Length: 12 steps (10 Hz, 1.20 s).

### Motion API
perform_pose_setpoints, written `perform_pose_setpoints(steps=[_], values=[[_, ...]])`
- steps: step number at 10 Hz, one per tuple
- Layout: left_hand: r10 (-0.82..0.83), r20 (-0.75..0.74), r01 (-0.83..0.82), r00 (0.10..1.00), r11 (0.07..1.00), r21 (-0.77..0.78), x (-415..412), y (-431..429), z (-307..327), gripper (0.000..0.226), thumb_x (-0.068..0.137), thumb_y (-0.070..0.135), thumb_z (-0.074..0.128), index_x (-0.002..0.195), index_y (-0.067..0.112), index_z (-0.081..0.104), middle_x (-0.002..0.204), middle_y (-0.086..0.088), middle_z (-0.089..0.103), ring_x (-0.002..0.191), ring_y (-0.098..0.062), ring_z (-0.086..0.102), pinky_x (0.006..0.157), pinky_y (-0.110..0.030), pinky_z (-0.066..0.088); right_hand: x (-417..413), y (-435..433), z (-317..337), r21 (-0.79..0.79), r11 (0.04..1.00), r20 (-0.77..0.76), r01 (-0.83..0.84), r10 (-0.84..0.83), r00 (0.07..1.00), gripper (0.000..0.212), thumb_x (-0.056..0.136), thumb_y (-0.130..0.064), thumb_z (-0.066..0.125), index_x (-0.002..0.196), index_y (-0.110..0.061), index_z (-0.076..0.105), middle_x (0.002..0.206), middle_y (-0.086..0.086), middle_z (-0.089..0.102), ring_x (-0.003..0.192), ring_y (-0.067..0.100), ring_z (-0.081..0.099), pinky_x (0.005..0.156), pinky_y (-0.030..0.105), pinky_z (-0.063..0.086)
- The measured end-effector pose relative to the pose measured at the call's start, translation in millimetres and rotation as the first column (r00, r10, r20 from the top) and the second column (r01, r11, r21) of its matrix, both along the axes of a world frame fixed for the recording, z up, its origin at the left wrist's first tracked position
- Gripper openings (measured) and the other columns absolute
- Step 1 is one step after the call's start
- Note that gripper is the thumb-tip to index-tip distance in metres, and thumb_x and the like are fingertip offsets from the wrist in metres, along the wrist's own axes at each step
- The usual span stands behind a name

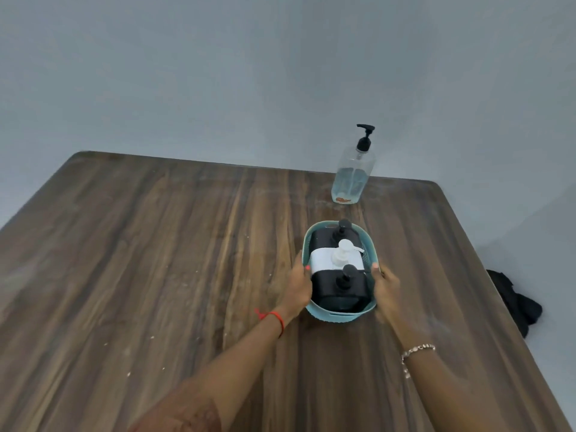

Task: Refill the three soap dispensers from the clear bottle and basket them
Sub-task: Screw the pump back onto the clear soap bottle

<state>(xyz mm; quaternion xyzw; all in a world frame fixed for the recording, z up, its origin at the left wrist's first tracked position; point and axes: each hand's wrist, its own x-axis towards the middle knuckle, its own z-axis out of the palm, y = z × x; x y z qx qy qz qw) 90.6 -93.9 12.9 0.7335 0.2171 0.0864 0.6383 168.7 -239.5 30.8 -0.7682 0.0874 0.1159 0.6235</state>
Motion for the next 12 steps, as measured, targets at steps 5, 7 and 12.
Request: perform_pose_setpoints(steps=[5,7,12], values=[[0.107,-0.088,-0.097,0.99,0.989,0.111,-96.1,138.0,-5.8,0.031,0.1,0.007,0.032,0.126,0.006,0.049,0.115,-0.004,0.059,0.105,-0.018,0.057,0.089,-0.028,0.045,-86.1,141.3,-15.1,0.038,0.985,0.006,-0.167,0.167,0.986,0.029,0.099,-0.013,0.041,0.116,-0.002,0.06,0.107,0.011,0.065,0.093,0.019,0.058,0.086,0.034,0.048],[0.091,-0.097,-0.082,0.991,0.992,0.093,-101.8,145.6,-9.5,0.033,0.1,0.009,0.033,0.131,0.007,0.045,0.118,-0.003,0.057,0.106,-0.017,0.055,0.09,-0.028,0.044,-92.6,144.1,-17.5,-0.056,0.976,0.026,-0.21,0.212,0.977,0.024,0.098,-0.016,0.041,0.1,-0.003,0.061,0.1,0.02,0.065,0.087,0.022,0.057,0.087,0.044,0.049],[0.01,-0.093,0.013,0.996,0.97,0.241,-120.3,140.1,-2.9,0.055,0.1,0.035,0.034,0.147,0.01,0.021,0.146,-0.002,0.04,0.133,-0.019,0.039,0.11,-0.033,0.032,-132.0,131.7,0.7,-0.244,0.932,0.11,-0.269,0.302,0.947,0.053,0.101,-0.028,0.031,0.147,-0.009,0.016,0.144,0.0,0.036,0.134,0.017,0.034,0.108,0.027,0.028]])
